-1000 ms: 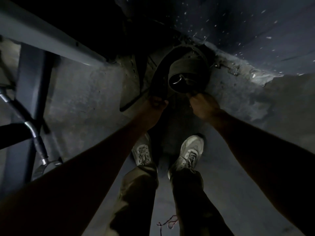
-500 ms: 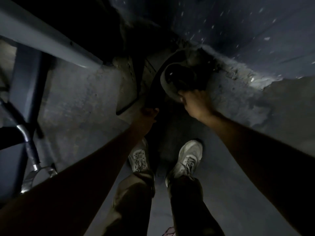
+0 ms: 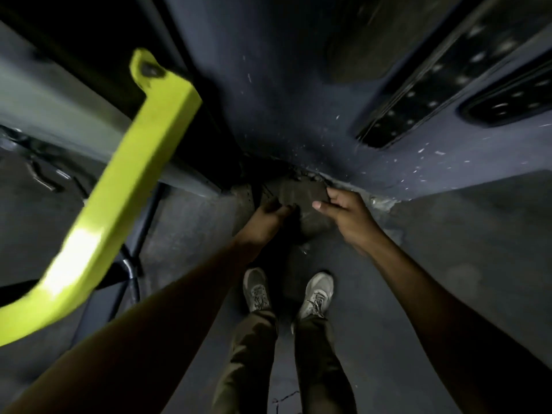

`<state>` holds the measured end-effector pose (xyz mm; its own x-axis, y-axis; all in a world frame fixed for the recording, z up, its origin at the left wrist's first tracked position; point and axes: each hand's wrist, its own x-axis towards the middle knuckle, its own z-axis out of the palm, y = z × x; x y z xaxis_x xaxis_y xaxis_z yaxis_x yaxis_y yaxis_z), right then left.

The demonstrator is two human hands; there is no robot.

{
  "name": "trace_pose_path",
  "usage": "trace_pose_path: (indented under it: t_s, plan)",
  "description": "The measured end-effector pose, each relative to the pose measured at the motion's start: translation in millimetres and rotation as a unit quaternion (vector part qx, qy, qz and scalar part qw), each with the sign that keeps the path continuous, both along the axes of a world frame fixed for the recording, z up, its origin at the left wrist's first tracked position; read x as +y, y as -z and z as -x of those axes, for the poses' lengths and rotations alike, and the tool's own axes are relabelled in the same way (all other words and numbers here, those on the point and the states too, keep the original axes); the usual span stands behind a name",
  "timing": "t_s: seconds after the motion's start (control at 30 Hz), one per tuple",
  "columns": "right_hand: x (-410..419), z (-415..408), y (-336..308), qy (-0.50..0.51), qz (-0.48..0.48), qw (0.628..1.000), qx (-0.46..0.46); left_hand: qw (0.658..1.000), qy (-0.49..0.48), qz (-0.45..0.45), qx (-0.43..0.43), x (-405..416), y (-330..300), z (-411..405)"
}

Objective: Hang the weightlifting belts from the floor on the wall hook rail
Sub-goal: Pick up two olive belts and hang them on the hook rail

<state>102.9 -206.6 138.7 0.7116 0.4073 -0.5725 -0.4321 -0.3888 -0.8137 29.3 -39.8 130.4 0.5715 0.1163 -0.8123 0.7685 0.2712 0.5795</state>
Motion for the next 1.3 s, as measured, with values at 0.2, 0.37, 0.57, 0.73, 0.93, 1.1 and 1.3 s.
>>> trace_pose_path:
  t_s: [0.2,0.37,0.57,0.73,0.93,1.1,1.3]
  plan:
    - [-16.4,37.1,-139.3,0.037,-0.060,0.997,-0.025,0.984,-0.107,0.139,-0.029,4.2,-134.6,4.6]
    - [-41.0,85.5,-227.8,0.021,-0.093,0.992,-0.079,0.993,-0.088,0.060,-0.056,-12.7,-238.9,-2.2]
    - [-69.5,114.8,-312.1,0.010,-0.105,0.980,-0.168,0.987,-0.057,-0.003,-0.152,-35.4,-378.2,12.1]
    - [-75.3,129.1,-376.4,-0.024,-0.082,0.967,-0.238,0.963,-0.076,0.011,-0.259,-41.6,-502.3,28.3]
    - [-57.1,129.1,-479.1,-0.005,-0.148,0.931,-0.333,0.918,-0.020,0.044,-0.394,-43.0,-604.4,54.6]
    - [-66.5,121.2,-520.7,-0.062,-0.166,0.947,-0.267,0.887,0.025,0.014,-0.460,-48.7,-619.0,65.2]
    - [-84.5,110.3,-551.5,0.052,-0.498,0.866,0.011,0.838,0.078,0.098,-0.531,-36.7,-600.6,73.5]
